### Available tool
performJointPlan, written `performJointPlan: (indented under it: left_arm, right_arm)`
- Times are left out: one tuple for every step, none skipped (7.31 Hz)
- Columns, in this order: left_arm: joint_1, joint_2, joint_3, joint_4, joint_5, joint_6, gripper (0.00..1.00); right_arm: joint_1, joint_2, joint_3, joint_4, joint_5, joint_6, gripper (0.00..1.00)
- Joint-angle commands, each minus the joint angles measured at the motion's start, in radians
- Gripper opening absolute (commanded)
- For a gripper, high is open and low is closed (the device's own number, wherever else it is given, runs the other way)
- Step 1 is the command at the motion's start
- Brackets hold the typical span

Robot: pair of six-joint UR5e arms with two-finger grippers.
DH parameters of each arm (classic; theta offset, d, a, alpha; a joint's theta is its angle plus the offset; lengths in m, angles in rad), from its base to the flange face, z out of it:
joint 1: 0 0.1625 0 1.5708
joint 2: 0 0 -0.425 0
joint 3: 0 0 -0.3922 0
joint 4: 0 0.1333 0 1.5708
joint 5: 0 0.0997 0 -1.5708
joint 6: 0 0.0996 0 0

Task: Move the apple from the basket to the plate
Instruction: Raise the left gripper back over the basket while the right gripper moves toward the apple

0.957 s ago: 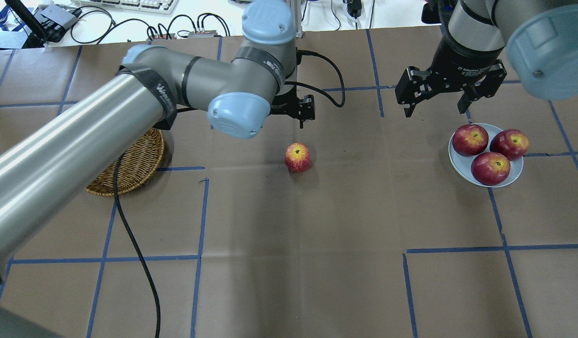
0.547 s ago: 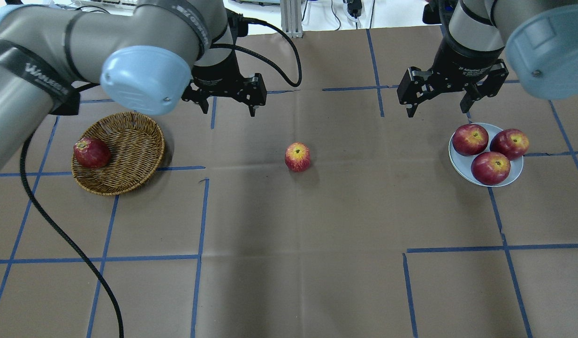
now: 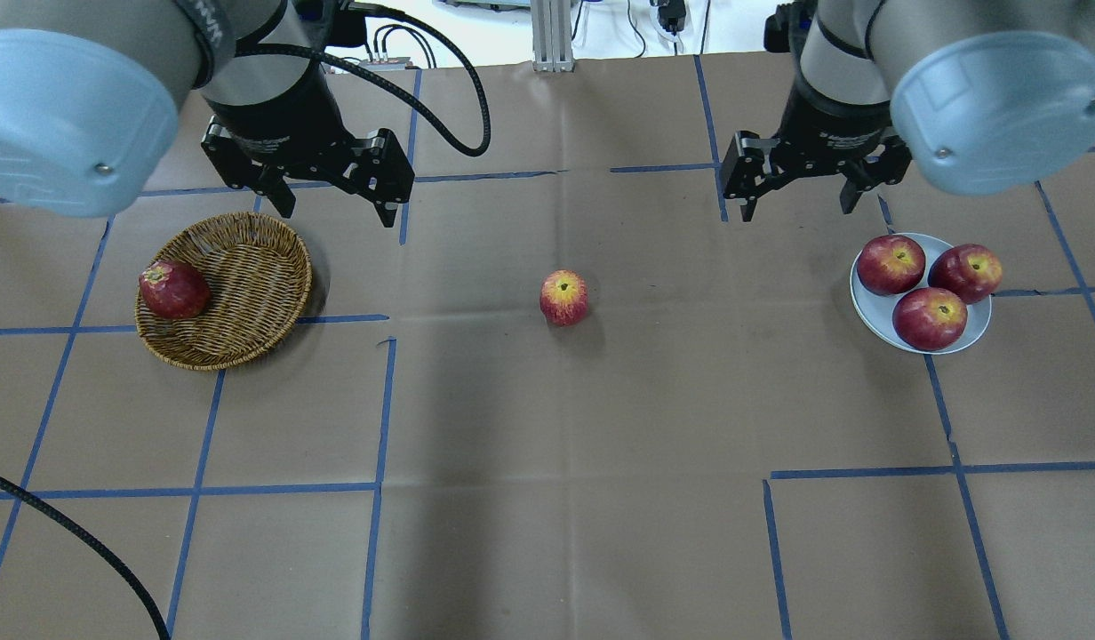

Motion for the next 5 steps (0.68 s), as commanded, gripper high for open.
performJointPlan:
  left_arm:
    - [0.005, 0.053, -0.001, -0.05, 0.0, 0.008, 0.99]
    - [0.005, 0.065, -0.003, -0.067, 0.0, 0.008, 0.99]
    - [0.005, 0.085, -0.012, -0.078, 0.007, 0.021, 0.99]
    - [0.005, 0.121, -0.063, -0.073, 0.005, 0.055, 0.99]
    - [0.005, 0.16, -0.117, -0.056, 0.004, 0.06, 0.99]
  right_arm:
    - [0.145, 0.108, -0.001, -0.132, 0.0, 0.178, 1.0]
    - [0.191, 0.172, -0.001, -0.19, -0.004, 0.232, 1.0]
    - [0.23, 0.235, -0.001, -0.282, 0.0, 0.295, 1.0]
    - [0.259, 0.292, -0.001, -0.336, -0.004, 0.327, 1.0]
    - [0.268, 0.339, 0.004, -0.397, -0.005, 0.329, 1.0]
